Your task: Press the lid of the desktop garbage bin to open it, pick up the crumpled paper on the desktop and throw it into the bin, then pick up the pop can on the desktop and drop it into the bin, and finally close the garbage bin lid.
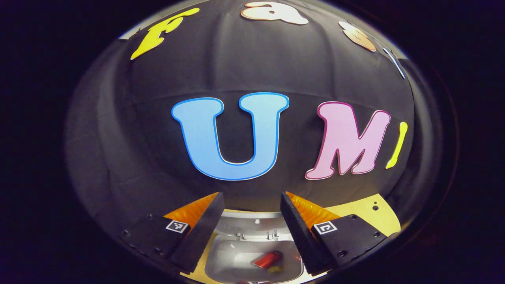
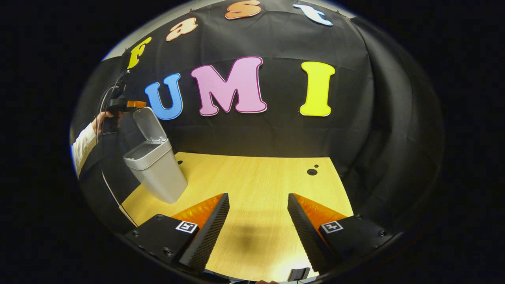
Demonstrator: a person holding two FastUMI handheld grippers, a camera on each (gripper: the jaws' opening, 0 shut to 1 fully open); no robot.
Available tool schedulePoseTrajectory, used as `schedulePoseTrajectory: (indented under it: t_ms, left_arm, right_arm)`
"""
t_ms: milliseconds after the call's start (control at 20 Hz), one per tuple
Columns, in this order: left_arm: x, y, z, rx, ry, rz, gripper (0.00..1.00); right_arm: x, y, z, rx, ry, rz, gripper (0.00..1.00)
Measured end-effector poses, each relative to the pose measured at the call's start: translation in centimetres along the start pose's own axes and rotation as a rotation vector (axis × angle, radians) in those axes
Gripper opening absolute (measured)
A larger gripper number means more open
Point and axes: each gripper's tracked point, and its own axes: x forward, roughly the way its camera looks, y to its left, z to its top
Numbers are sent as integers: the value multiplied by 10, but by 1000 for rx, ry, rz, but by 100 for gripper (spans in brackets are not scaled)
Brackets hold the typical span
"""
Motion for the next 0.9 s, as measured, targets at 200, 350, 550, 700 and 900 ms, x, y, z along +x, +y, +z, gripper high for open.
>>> schedulePoseTrajectory:
  t_ms: [200,350,550,700,900]
  left_arm:
    - [-32,0,-26,-37,29,-12,100]
    - [-49,-2,-53,-1,48,-2,100]
    - [-61,-9,-108,10,132,-18,98]
    - [-61,-6,-151,-6,229,-11,100]
    - [-61,-10,-180,6,296,-21,98]
  right_arm:
    - [9,16,-7,-11,22,31,97]
    - [13,28,-4,-25,19,56,97]
    - [13,40,-1,-45,13,80,97]
    - [11,42,-3,-59,17,86,96]
    - [7,38,-9,-66,25,83,97]
